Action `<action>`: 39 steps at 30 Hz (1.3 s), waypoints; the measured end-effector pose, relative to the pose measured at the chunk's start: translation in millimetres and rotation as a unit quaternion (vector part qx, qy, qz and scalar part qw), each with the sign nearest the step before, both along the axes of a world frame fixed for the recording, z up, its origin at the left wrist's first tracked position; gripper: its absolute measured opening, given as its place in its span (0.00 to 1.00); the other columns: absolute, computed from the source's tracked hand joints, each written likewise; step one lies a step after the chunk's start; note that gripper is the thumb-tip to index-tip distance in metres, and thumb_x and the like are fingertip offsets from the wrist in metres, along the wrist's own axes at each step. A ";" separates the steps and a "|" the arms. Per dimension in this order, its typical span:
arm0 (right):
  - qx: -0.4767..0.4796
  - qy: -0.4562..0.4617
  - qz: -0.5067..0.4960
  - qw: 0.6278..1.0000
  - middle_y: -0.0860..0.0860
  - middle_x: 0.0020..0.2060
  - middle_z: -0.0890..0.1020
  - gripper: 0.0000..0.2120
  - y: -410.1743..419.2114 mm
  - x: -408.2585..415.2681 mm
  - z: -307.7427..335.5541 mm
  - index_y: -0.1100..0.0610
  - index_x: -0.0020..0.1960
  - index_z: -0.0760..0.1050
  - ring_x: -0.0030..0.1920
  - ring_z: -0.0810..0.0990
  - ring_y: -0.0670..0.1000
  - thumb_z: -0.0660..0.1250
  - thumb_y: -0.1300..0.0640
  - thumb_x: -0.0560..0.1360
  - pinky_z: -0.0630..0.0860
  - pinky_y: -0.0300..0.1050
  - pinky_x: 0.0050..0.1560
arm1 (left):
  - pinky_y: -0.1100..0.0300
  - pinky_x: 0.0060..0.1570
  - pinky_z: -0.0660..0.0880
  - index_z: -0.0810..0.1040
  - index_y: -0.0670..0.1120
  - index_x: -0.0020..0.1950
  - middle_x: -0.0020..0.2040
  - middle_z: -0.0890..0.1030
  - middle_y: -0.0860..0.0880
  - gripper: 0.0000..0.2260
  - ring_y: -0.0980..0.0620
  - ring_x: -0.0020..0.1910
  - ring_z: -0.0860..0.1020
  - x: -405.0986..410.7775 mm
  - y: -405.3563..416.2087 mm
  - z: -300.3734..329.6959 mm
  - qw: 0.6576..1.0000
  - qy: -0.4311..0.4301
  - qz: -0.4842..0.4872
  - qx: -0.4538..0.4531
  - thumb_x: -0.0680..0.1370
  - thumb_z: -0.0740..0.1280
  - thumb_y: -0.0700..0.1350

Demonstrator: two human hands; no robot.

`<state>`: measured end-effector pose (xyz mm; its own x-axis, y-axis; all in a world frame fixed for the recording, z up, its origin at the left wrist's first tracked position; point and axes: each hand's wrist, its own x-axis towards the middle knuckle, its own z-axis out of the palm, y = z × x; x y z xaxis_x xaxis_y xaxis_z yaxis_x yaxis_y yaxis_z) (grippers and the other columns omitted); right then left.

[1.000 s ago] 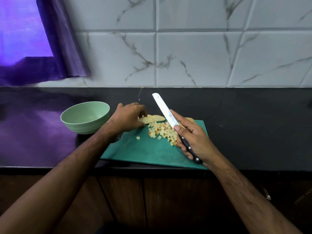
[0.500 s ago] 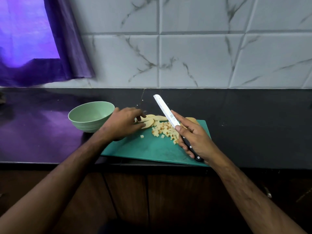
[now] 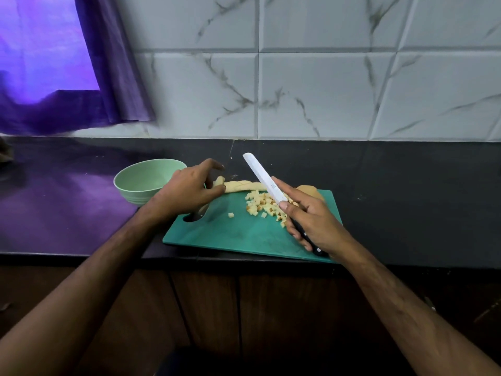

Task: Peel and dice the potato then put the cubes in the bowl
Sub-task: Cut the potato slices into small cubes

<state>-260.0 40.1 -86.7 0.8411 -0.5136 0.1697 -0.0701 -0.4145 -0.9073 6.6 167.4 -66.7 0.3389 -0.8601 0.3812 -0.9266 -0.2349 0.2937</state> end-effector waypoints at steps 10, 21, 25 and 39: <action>-0.442 0.267 0.046 0.855 0.42 0.34 0.70 0.23 38.6 -3.4 22.5 0.28 0.78 0.51 0.38 0.73 0.44 0.51 0.42 0.85 0.71 0.47 0.38 | 0.47 0.49 0.77 0.74 0.54 0.65 0.45 0.78 0.62 0.23 0.61 0.41 0.78 -13.6 23.7 8.2 0.995 -0.005 -0.071 -0.070 0.75 0.60 0.62; -0.228 0.275 -0.005 0.934 0.50 0.30 0.78 0.23 5.6 -21.2 27.1 0.29 0.77 0.58 0.21 0.74 0.44 0.56 0.47 0.86 0.77 0.41 0.29 | 0.51 0.50 0.69 0.75 0.57 0.68 0.63 0.77 0.59 0.14 0.58 0.62 0.75 -35.3 19.7 -22.5 0.939 -0.236 -0.248 0.044 0.81 0.64 0.51; -0.222 0.270 0.003 0.937 0.49 0.29 0.77 0.23 16.9 -20.8 30.1 0.32 0.78 0.57 0.19 0.73 0.43 0.56 0.48 0.86 0.75 0.39 0.28 | 0.62 0.49 0.62 0.79 0.56 0.63 0.60 0.80 0.57 0.15 0.59 0.59 0.76 -25.6 23.8 -29.4 0.962 -0.180 -0.206 0.019 0.81 0.61 0.59; -0.289 0.290 -0.003 0.912 0.45 0.32 0.77 0.23 53.5 1.6 22.3 0.34 0.80 0.55 0.23 0.76 0.44 0.53 0.47 0.86 0.69 0.37 0.30 | 0.51 0.53 0.79 0.82 0.48 0.56 0.53 0.80 0.53 0.17 0.54 0.51 0.80 -26.0 20.1 -40.2 0.987 -0.037 -0.158 -0.009 0.78 0.67 0.59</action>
<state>-258.5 93.5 -64.4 0.8728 -0.4845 -0.0599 -0.4732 -0.8096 -0.3473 -19.4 187.4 -106.9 0.0253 -0.9112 0.4112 -0.9719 0.0739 0.2235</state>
